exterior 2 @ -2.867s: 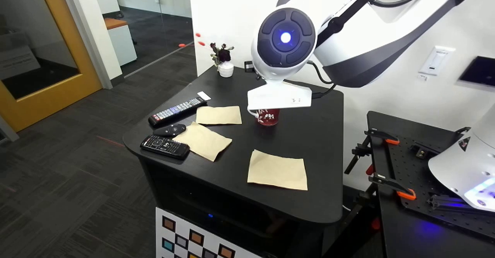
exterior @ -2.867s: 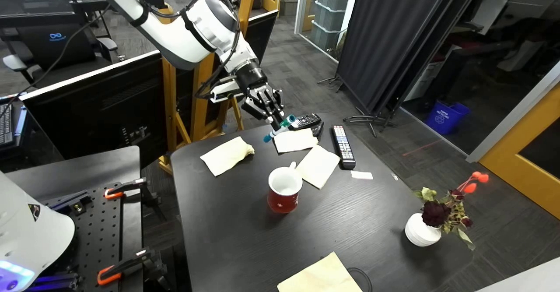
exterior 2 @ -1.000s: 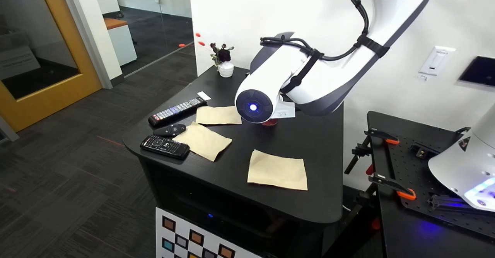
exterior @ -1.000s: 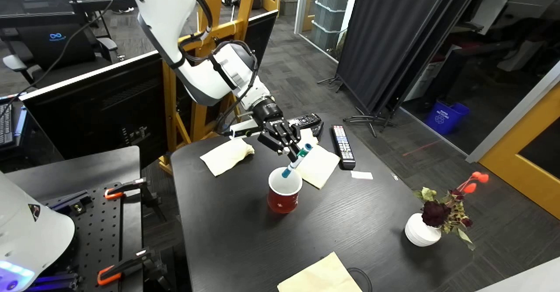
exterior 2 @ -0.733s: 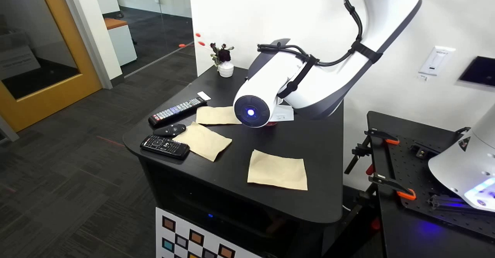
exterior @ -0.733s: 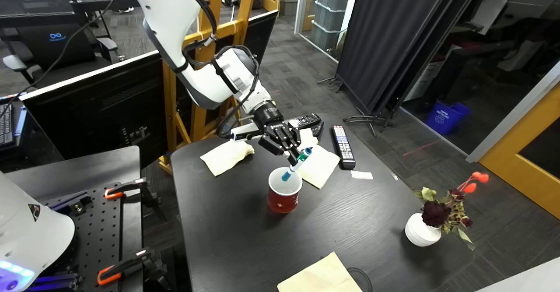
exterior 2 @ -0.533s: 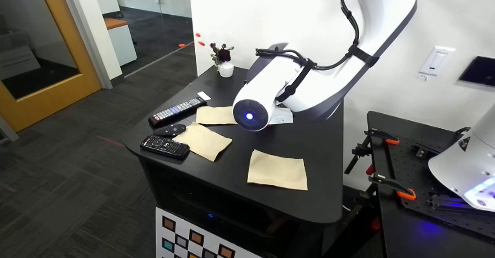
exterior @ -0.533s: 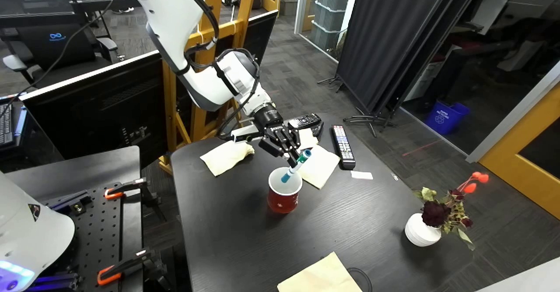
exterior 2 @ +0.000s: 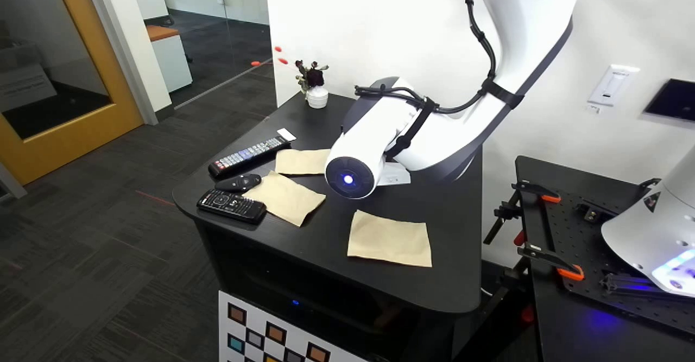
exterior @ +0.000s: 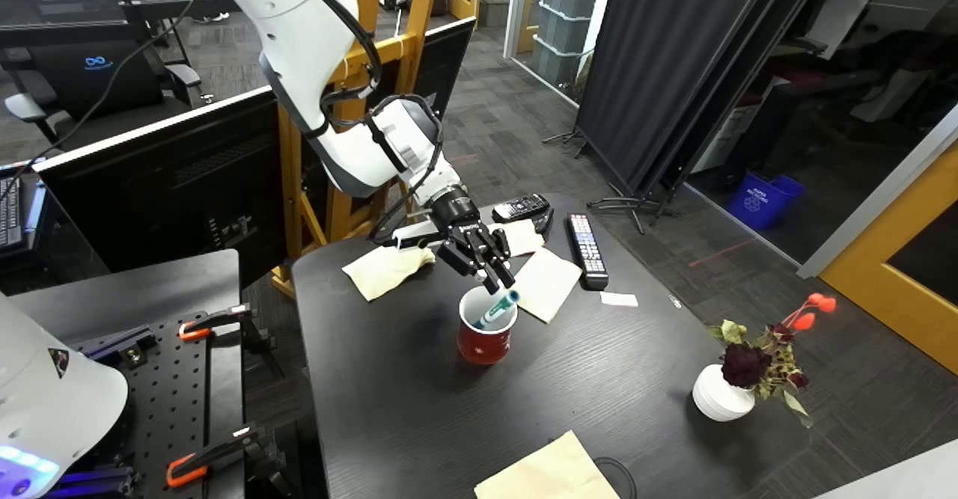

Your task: Pick up the pen from the table and put it in the red mug cup.

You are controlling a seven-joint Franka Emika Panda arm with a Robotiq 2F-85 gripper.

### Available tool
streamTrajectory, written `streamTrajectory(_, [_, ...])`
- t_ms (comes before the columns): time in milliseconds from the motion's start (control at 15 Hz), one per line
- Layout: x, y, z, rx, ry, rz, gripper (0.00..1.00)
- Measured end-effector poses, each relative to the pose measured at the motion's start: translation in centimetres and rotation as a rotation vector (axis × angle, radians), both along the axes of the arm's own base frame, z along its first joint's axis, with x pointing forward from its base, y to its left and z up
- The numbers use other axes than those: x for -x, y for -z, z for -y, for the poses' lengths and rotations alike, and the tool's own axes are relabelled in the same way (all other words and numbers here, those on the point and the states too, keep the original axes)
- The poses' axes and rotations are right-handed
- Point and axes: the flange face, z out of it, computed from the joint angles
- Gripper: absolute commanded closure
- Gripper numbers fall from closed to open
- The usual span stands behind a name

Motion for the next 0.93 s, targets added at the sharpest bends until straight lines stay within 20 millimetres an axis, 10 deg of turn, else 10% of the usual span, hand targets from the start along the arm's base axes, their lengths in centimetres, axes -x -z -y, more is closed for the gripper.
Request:
streamTrajectory(333, [-0.1, -0.3, 0.2, -0.005, 0.017, 0.018, 0.0])
streamTrajectory(933, [0.5, -4.6, 0.5, 0.003, 0.072, 0.176, 0.0])
